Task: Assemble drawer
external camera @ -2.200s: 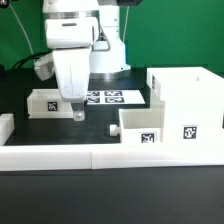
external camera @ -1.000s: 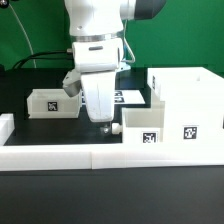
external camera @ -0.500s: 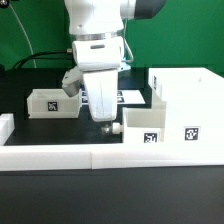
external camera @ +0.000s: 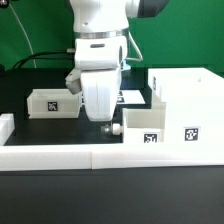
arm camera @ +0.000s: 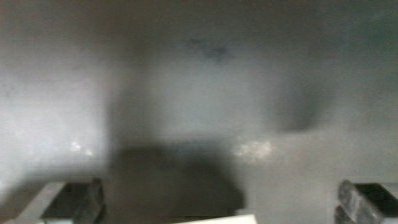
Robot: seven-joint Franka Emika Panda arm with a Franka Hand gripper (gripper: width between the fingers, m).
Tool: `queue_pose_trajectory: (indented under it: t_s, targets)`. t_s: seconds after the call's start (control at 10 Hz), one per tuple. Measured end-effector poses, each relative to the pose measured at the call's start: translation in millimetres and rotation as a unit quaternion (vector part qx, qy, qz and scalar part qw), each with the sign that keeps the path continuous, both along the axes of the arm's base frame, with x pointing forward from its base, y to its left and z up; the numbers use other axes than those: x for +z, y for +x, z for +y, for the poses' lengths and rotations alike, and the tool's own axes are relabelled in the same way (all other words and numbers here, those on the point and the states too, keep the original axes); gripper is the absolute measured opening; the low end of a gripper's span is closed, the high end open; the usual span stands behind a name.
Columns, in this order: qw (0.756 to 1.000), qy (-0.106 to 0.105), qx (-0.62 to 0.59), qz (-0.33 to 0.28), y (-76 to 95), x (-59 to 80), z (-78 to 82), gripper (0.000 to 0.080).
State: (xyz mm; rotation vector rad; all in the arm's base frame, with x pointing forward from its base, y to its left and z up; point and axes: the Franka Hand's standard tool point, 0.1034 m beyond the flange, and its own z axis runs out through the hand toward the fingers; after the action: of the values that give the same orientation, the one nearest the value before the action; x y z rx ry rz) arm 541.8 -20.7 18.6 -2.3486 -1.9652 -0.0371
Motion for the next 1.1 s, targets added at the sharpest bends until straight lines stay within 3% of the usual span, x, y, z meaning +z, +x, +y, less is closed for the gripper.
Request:
queue_pose_trajectory:
  t_s: [0.8, 1.1]
  targets:
    - [0.999, -0.002, 0.035, -0.008, 0.1, -2.3, -2.1, 0.0649]
    - [0.998, -0.007, 0.055, -0.011, 5.9, -0.3, 7.3, 0.0649]
